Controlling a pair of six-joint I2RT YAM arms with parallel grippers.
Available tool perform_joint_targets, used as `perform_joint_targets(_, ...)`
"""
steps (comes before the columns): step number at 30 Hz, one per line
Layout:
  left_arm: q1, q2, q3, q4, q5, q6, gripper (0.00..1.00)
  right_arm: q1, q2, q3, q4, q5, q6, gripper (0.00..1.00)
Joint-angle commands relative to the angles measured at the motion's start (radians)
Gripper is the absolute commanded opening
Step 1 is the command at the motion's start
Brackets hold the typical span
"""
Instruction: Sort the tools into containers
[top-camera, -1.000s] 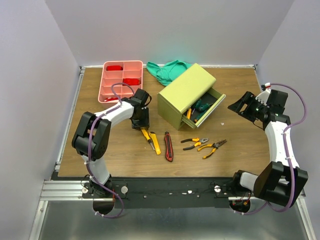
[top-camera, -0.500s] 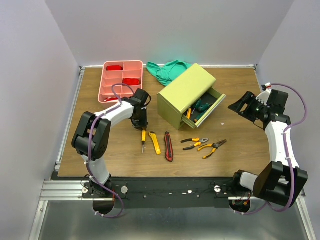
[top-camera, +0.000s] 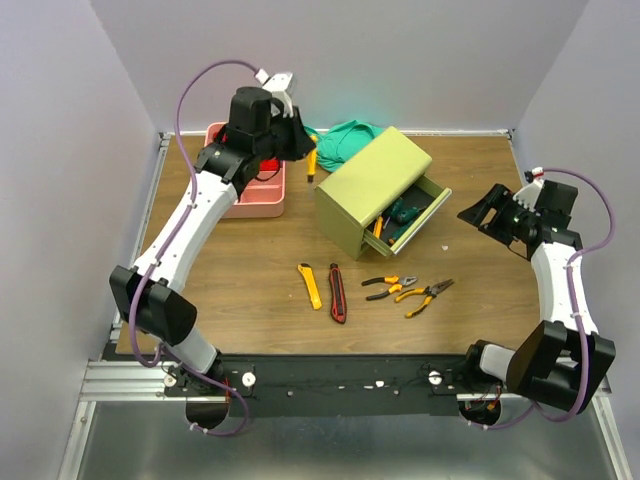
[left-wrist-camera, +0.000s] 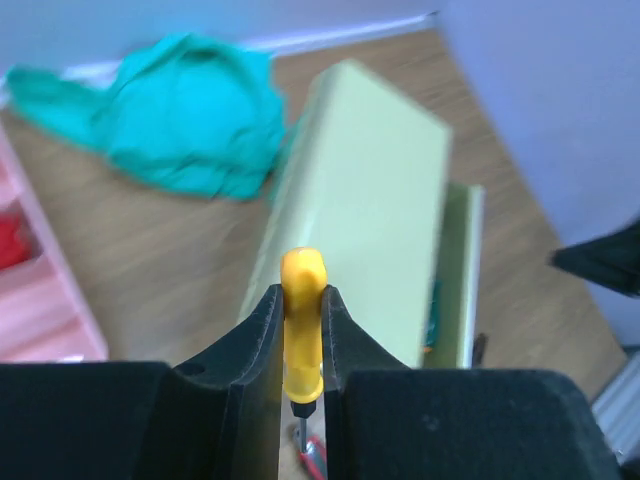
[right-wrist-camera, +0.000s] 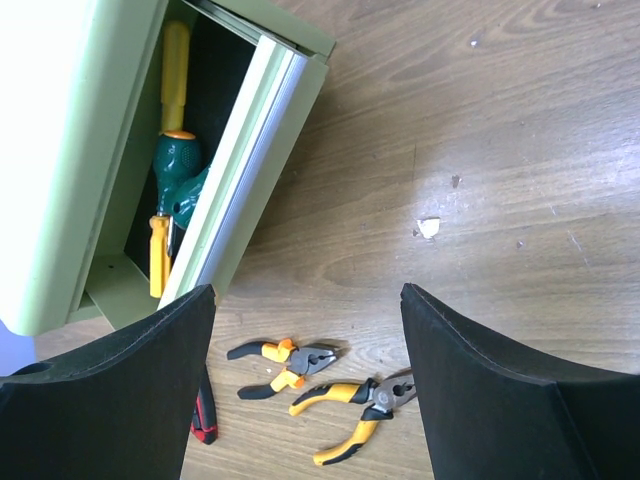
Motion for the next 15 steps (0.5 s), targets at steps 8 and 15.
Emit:
perform_joint_targets(8, -0.321, 0.252, 0.317, 0.099, 0.379, 0.265, 0.00, -0.006, 0.014, 0.026, 0.006, 0.001, 0.003, 0.82)
perform_joint_targets(15, -0.395, 0.382, 0.388, 0.091, 0.284, 0.322, 0.00, -0.009, -0.020, -0.016, -0.002, 0.001, 0.000, 0.82)
